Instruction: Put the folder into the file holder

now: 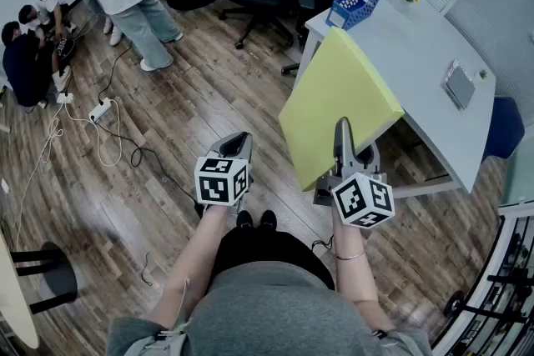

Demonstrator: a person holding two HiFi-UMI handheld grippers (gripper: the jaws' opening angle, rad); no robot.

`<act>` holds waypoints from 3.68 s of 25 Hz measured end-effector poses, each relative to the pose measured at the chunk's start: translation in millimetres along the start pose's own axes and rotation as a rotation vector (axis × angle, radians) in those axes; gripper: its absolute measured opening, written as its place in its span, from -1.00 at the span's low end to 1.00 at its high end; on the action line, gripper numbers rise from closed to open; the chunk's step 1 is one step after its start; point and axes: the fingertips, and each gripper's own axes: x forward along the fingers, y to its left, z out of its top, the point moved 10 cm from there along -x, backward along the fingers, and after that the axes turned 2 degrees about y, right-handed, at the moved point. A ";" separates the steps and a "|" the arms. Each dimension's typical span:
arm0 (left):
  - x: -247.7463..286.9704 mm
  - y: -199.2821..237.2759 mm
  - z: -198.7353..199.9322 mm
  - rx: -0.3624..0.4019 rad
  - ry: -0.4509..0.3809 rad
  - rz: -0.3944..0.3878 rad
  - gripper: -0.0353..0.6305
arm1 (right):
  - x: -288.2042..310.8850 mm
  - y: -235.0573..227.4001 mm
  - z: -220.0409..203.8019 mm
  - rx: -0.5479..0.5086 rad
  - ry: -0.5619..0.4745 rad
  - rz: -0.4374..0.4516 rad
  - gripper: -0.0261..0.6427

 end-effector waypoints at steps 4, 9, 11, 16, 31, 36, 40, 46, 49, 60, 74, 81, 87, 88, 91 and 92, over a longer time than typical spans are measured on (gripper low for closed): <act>3.5 -0.6 2.9 0.000 -0.001 0.006 -0.80 | 5.8 -2.8 1.4 0.012 0.005 0.018 -0.42; 9.8 -3.4 2.6 0.001 0.013 0.008 -0.80 | 9.4 -9.9 1.2 0.033 0.008 0.027 -0.41; 12.6 -2.8 3.7 0.000 0.012 0.016 -0.80 | 13.3 -10.9 1.8 0.031 0.002 0.035 -0.42; 20.4 -5.0 9.1 -0.005 -0.001 0.035 -0.80 | 24.3 -17.4 9.8 0.035 -0.024 0.045 -0.42; 61.7 44.3 48.2 -0.023 -0.028 0.037 -0.80 | 114.4 -6.5 20.6 0.047 -0.067 0.051 -0.42; 98.6 91.2 68.4 -0.036 -0.012 -0.016 -0.80 | 165.7 6.1 17.9 0.035 -0.094 0.023 -0.42; 128.4 132.1 97.1 -0.036 -0.006 -0.067 -0.80 | 210.8 19.4 20.6 0.026 -0.124 -0.019 -0.42; 165.1 185.7 140.1 -0.012 0.013 -0.116 -0.80 | 264.3 39.5 26.9 0.013 -0.155 -0.096 -0.42; 182.5 203.9 155.3 0.002 0.028 -0.149 -0.80 | 282.0 45.2 29.9 0.012 -0.177 -0.133 -0.42; 245.2 223.3 186.1 0.034 0.084 -0.259 -0.80 | 314.9 36.7 52.7 0.003 -0.275 -0.257 -0.42; 363.7 187.5 249.9 0.145 0.123 -0.358 -0.80 | 340.7 -15.6 106.6 -0.010 -0.471 -0.350 -0.42; 413.3 154.4 279.0 0.203 0.121 -0.404 -0.80 | 344.8 -40.1 132.5 -0.026 -0.529 -0.386 -0.42; 447.3 138.3 296.1 0.248 0.146 -0.487 -0.80 | 343.9 -37.0 143.9 -0.047 -0.579 -0.468 -0.41; 452.6 138.2 298.2 0.255 0.151 -0.505 -0.80 | 344.0 -33.9 144.2 -0.051 -0.590 -0.487 -0.41; 473.7 140.8 308.1 0.279 0.169 -0.553 -0.80 | 351.9 -26.0 146.0 -0.065 -0.621 -0.537 -0.41; 481.9 141.5 311.8 0.289 0.179 -0.571 -0.80 | 355.8 -23.9 147.3 -0.073 -0.631 -0.554 -0.41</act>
